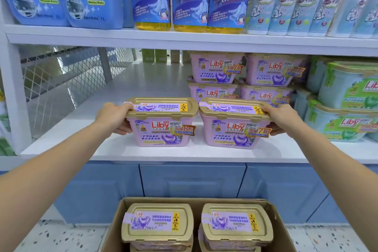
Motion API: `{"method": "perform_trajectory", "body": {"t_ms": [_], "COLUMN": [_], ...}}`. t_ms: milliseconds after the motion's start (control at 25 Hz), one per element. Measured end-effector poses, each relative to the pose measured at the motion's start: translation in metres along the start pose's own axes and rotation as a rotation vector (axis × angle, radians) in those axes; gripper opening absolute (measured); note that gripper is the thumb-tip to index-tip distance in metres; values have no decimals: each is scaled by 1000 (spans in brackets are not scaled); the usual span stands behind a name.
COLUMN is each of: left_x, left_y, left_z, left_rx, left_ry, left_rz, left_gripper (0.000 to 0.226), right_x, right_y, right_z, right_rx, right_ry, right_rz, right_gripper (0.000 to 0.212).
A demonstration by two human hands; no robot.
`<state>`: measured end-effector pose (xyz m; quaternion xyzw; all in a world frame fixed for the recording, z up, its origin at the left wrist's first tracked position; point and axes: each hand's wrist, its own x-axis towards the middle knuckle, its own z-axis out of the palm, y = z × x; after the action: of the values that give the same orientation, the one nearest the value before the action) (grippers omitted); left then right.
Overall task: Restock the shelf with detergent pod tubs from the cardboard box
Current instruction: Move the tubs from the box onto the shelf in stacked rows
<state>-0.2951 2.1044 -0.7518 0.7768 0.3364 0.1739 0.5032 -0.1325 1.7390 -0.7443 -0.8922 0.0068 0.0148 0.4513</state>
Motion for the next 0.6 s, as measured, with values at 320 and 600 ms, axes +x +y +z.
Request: {"method": "perform_trajectory", "body": {"t_ms": [320,600], "left_x": [-15,-95], "left_y": [-14,-114], "left_z": [1,5], "left_rx": [-154,361], "left_ry": [62,178], "left_rz": [26,352], "left_gripper": [53,57], "right_x": [-26,-110], "right_y": [20,100], "right_z": [-1,10], "right_rx": [167,-161], "right_ry": [-28,145], "right_rz": [-70,-350], "right_gripper": [61,39]}}
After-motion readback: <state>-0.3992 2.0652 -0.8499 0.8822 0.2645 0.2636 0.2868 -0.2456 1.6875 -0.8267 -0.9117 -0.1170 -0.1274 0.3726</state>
